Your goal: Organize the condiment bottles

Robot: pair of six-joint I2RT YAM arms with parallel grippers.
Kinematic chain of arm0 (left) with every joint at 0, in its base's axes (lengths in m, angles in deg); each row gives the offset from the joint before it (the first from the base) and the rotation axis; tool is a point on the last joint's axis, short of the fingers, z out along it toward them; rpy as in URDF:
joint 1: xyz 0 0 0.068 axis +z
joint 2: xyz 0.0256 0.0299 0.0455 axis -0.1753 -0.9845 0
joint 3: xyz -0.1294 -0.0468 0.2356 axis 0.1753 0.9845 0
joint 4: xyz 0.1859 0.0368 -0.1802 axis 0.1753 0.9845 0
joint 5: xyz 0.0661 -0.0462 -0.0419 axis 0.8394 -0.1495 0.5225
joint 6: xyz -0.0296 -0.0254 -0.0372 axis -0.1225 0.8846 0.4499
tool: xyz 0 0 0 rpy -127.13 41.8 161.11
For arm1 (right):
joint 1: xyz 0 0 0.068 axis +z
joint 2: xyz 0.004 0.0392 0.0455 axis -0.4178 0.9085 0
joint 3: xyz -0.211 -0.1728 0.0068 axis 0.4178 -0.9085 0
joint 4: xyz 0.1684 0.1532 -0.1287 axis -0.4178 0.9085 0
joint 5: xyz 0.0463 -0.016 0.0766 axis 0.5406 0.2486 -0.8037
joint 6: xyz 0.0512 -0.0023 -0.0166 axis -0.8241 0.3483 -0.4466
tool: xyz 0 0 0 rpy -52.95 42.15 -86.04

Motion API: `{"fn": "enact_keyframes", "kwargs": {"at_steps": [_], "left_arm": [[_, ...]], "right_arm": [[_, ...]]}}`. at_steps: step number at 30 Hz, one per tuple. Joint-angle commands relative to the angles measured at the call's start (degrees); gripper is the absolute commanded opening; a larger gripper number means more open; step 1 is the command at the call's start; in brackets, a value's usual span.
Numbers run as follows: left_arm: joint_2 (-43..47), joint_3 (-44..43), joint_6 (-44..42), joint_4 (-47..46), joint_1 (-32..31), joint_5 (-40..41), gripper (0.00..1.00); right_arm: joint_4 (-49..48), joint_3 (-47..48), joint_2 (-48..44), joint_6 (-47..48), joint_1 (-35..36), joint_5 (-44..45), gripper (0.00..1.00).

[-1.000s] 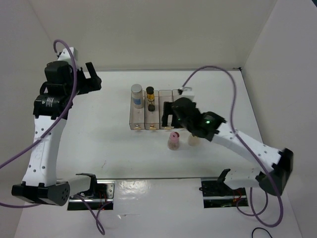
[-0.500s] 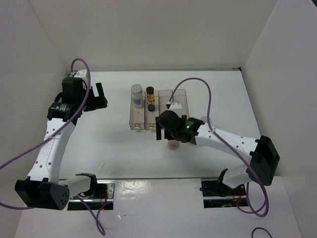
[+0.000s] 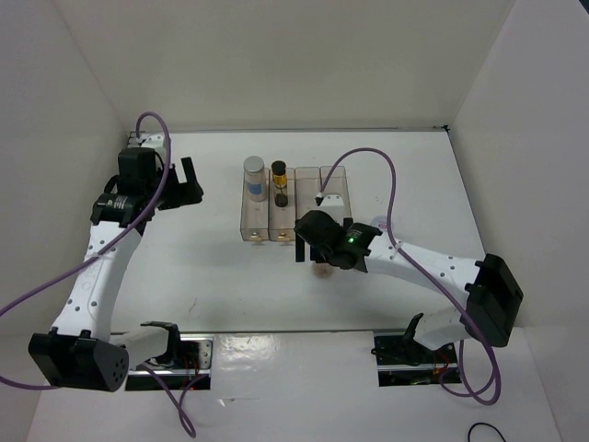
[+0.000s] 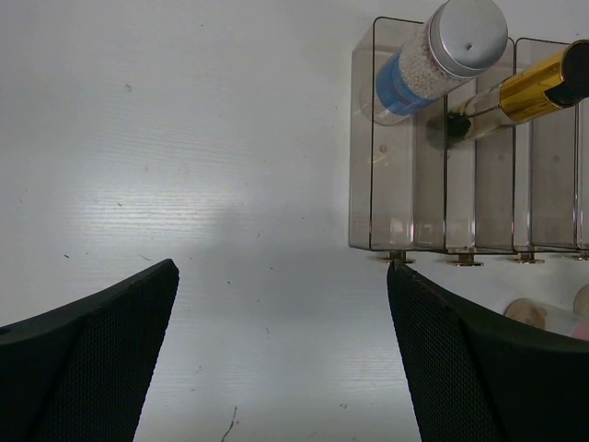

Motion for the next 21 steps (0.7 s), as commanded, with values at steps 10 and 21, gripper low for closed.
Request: {"fn": "enact_keyframes", "kwargs": {"at_steps": [10, 21], "left_arm": [[-3.60, 0.39, -0.14, -3.31, 0.26, -1.17, 1.00], [-5.19, 3.46, 1.01, -6.12, 0.26, -1.70, 1.00]], "right_arm": [[0.21, -1.01, -4.97, 0.43, -1.47, 1.00, 0.98], [1.88, 0.22, -9.01, 1.58, -2.80, 1.52, 0.98]]}}
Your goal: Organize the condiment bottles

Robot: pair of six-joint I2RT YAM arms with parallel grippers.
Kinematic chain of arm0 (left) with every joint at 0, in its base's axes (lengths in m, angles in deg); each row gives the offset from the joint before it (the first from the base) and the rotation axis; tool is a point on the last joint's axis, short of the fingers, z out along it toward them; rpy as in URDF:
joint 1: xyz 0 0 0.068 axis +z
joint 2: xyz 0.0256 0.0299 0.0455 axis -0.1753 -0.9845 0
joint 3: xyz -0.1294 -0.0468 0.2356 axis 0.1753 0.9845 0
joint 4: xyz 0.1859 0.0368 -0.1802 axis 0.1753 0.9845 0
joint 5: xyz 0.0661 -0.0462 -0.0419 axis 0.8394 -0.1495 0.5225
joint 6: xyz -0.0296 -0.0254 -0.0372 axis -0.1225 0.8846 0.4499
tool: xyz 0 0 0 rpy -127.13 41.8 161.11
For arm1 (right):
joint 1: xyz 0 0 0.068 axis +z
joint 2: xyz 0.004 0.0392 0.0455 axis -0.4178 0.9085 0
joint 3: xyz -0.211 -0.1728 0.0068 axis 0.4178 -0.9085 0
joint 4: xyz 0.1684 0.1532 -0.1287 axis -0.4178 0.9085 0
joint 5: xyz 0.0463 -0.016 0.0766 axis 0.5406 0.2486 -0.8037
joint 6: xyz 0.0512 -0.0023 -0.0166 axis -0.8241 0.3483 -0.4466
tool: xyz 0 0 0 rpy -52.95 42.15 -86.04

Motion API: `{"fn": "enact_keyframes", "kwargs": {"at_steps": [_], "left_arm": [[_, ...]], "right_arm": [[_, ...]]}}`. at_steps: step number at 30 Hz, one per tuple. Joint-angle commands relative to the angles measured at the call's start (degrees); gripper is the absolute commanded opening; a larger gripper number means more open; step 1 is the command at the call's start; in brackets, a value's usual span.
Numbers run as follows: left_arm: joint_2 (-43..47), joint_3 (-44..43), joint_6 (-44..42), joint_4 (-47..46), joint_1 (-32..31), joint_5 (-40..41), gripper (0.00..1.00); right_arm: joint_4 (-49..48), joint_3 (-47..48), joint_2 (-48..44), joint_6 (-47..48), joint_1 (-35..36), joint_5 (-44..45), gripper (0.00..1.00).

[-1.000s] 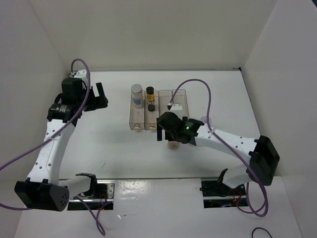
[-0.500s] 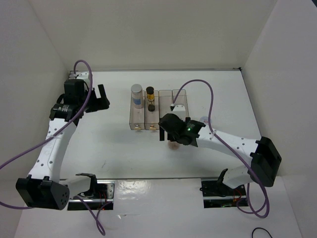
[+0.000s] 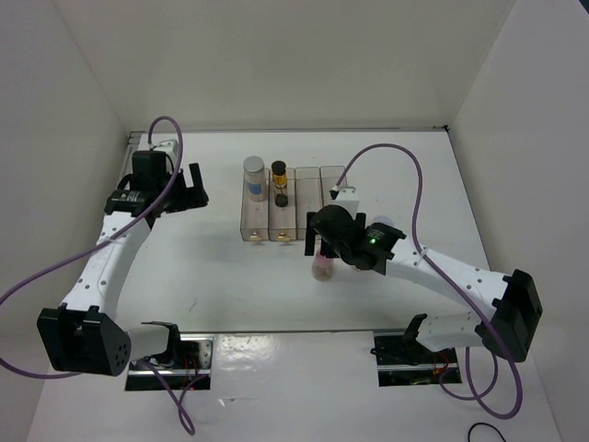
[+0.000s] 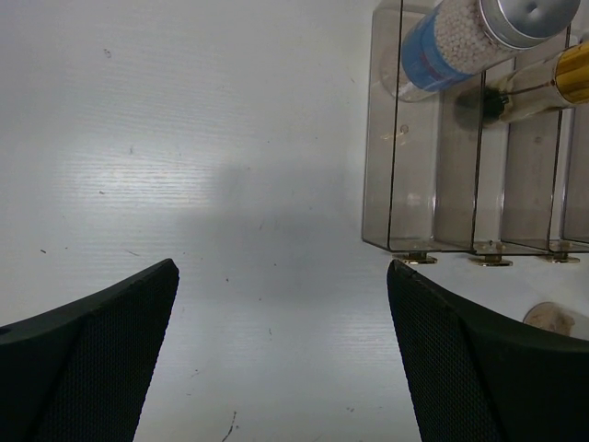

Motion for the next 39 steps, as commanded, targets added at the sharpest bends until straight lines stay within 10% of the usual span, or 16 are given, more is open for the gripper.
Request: {"fn": "enact_keyframes", "kwargs": {"at_steps": [1, 22, 34, 39], "left_arm": [[-0.60, -0.23, 0.72, -3.63, 0.26, -1.18, 1.00], [-2.89, 0.30, 0.20, -4.16, 0.26, -2.41, 1.00], [-2.36, 0.30, 0.20, -4.16, 0.26, -1.88, 1.00], [-1.83, 0.82, 0.20, -4.16, 0.26, -1.88, 1.00]], "right_arm": [[1.07, 1.35, -1.19, 0.38, -0.48, 1.61, 0.98], [-3.24, -1.98, 8.65, 1.08, -1.53, -0.85, 0.95], [-3.77, -1.99, 10.24, 1.08, -1.53, -0.85, 0.71], [-3.77, -1.38, 10.76, 1.08, -1.53, -0.85, 0.42]]}}
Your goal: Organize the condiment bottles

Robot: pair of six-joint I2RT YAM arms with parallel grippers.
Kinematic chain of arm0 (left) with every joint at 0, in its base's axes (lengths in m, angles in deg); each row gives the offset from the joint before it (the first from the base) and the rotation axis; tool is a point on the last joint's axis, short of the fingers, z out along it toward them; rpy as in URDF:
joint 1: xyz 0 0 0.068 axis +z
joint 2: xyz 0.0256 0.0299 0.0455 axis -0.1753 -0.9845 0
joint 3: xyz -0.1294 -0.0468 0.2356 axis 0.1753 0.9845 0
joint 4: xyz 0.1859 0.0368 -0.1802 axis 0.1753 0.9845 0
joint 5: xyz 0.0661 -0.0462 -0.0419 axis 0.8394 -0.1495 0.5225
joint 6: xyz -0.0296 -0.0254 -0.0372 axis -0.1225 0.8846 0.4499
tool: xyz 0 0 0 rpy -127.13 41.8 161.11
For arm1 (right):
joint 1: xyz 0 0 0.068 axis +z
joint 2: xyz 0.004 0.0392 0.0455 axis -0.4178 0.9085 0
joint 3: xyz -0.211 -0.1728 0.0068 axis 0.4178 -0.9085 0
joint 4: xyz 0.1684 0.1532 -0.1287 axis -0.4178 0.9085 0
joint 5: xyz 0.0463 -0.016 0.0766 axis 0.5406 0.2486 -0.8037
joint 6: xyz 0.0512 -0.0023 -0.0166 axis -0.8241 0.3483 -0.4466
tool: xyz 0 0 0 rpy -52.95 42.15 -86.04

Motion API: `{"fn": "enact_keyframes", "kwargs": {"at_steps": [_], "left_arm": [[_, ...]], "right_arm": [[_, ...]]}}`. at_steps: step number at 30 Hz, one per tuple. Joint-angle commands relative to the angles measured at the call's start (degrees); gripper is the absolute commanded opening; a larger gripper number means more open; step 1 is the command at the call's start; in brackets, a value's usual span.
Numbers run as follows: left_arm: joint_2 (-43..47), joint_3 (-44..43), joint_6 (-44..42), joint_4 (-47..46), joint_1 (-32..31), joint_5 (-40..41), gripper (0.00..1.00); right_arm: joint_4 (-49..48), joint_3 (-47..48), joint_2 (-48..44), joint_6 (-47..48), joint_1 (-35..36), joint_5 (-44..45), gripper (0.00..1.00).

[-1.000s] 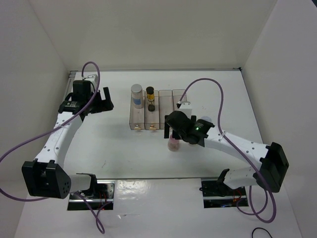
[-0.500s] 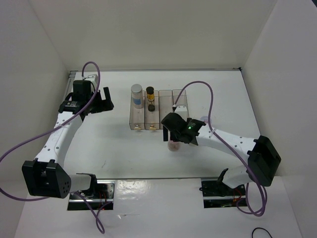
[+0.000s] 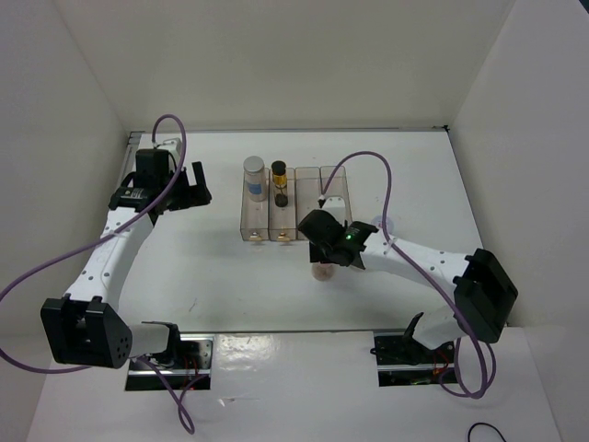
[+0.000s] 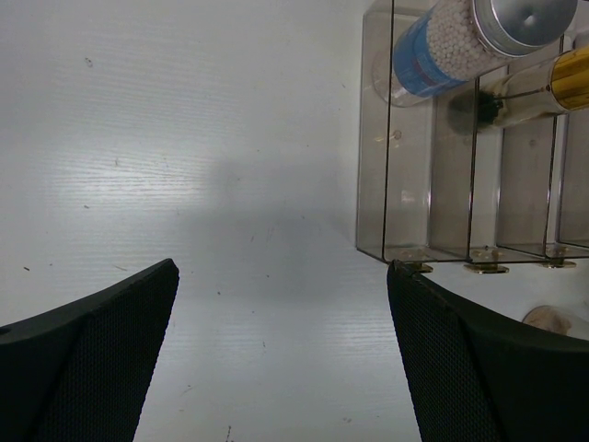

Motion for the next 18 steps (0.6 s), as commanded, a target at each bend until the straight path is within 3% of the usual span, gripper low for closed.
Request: {"fn": "enact_keyframes", "kwargs": {"at_steps": [1, 3, 6, 12, 18], "left_arm": [[0.77, 0.76, 0.24, -1.69, 0.26, -0.46, 1.00], [0.77, 0.76, 0.24, -1.69, 0.26, -0.46, 1.00], [0.77, 0.76, 0.24, -1.69, 0.26, -0.46, 1.00], [0.24, 0.76, 0.24, -1.69, 0.78, -0.46, 1.00], [1.38, 1.29, -0.29, -1.69, 0.79, -1.78, 1.00]], "right_arm": [[-1.80, 0.79, 0.69, -0.47, -0.27, 0.28, 0.37], [-0.05, 1.67, 0.69, -0.47, -0.27, 0.28, 0.22], [1.01, 3.51, -1.41, -0.47, -0.27, -0.33, 0.11], [2.33, 12.64, -6.86, 4.62, -0.27, -3.50, 0.09], [4.44, 23.62, -2.67, 10.41, -4.56, 1.59, 0.09]]}}
